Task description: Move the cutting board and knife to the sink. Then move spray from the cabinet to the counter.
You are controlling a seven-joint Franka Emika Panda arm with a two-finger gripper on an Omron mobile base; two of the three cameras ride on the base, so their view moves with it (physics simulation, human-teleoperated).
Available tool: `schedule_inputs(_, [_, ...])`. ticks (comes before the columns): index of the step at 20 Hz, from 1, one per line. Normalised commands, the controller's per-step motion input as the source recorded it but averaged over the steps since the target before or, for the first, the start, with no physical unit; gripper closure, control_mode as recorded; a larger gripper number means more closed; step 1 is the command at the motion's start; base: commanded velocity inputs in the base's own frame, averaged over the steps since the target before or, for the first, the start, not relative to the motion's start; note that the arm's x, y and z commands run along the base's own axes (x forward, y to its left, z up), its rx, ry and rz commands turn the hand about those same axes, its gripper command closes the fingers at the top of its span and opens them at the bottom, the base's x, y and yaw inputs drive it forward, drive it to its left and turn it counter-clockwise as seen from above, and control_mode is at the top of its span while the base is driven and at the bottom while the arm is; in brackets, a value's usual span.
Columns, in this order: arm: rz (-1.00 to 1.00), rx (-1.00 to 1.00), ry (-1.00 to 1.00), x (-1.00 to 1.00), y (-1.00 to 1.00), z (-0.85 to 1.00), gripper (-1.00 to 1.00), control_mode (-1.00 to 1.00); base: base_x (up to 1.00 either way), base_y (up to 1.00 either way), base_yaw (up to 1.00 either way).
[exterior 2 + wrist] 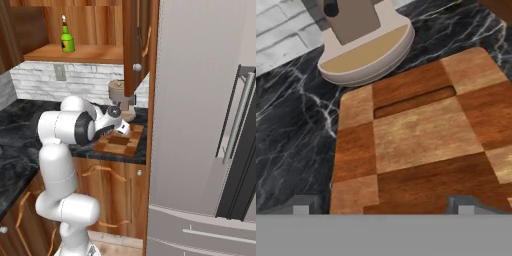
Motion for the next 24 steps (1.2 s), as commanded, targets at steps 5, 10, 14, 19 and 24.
schedule_inputs(5, [-0.11,-0.07,0.01,0.29,-0.06,0.04,-1.0,-1.0,0.0,0.0,0.0])
schedule_inputs(10, [-0.14,-0.06,0.0,0.42,0.0,0.05,-1.0,-1.0,0.0,0.0,0.0])
schedule_inputs(14, [-0.14,-0.03,0.0,0.55,0.0,0.08,-1.0,-1.0,0.0,0.0,0.0])
schedule_inputs(19, [-0.13,0.0,0.02,0.47,-0.11,0.15,-1.0,-1.0,0.0,0.0,0.0])
schedule_inputs(24, [-0.05,0.06,0.1,0.37,-0.34,0.21,-1.0,-1.0,0.0,0.0,0.0])
